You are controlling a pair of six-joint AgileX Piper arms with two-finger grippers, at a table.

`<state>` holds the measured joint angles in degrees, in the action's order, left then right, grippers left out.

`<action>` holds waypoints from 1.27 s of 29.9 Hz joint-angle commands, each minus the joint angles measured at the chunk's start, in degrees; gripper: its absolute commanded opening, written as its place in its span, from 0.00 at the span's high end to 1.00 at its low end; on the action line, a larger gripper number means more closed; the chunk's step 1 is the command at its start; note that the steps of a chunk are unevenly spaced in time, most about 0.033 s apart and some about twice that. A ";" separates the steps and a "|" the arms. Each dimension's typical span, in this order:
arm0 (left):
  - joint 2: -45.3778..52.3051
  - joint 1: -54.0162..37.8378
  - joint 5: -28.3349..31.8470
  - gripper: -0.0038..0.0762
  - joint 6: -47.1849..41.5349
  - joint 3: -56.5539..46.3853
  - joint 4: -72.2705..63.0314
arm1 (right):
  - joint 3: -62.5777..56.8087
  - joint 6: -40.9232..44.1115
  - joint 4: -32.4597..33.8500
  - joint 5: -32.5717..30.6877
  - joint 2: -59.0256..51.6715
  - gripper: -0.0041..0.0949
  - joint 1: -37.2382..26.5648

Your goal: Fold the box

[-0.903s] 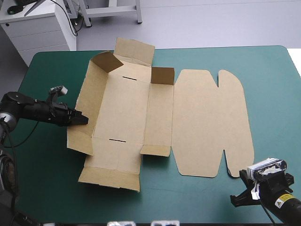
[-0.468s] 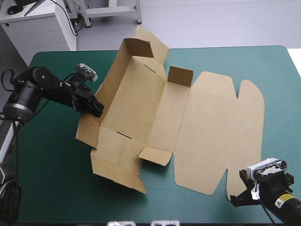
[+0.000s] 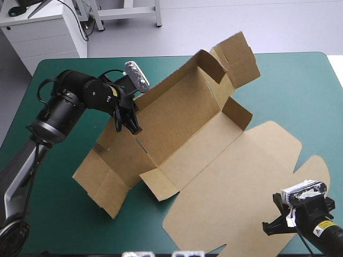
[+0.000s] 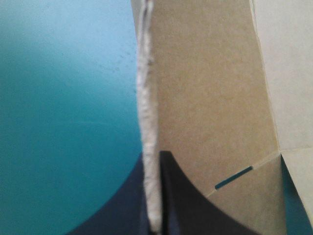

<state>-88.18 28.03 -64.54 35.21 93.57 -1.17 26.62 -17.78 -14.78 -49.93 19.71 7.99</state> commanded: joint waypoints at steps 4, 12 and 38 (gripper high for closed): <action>0.56 10.02 10.47 0.96 -0.70 2.25 16.16 | 1.53 -0.31 -0.52 3.61 0.52 0.96 0.03; -0.97 15.84 16.08 0.96 -1.56 0.52 31.17 | 1.53 -0.31 -0.63 3.85 0.52 0.96 0.03; 11.43 22.70 38.24 0.96 -24.19 -27.78 70.12 | 1.76 -0.09 -0.63 3.48 0.52 0.96 0.03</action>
<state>-82.04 50.41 -31.89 18.07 68.30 58.32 26.62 -17.78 -14.78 -49.93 19.71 7.99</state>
